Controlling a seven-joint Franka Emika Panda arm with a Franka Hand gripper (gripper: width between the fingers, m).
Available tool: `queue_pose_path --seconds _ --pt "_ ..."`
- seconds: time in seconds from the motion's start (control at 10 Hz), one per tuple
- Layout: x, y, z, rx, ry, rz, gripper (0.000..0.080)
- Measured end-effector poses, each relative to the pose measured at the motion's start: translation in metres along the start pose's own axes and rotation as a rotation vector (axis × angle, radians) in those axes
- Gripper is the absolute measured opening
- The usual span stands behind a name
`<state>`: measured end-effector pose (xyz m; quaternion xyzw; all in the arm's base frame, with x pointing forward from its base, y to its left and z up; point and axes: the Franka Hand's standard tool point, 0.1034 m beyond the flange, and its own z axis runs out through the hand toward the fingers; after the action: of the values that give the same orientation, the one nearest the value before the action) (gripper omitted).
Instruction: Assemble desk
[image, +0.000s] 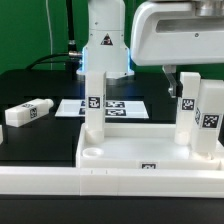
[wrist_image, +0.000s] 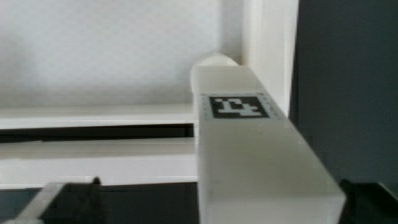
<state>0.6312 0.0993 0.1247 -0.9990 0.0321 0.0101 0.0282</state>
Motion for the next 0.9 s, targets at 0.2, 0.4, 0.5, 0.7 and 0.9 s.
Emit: queue_pose_path --seconds 0.2,0.4,0.5,0.7,0.9 --pt "-0.002 -0.0067 0.0031 0.003 -0.004 0.019 0.0622" --pt "-0.0019 -0.007 0.0039 0.004 -0.001 0.019 0.0476" --pt "-0.0017 -0.0062 0.0038 0.003 -0.001 0.02 0.0306" --pt "-0.0015 -0.0043 0.0039 0.001 -0.001 0.021 0.029" --pt "-0.0014 -0.0041 0.0039 0.001 -0.001 0.052 0.029"
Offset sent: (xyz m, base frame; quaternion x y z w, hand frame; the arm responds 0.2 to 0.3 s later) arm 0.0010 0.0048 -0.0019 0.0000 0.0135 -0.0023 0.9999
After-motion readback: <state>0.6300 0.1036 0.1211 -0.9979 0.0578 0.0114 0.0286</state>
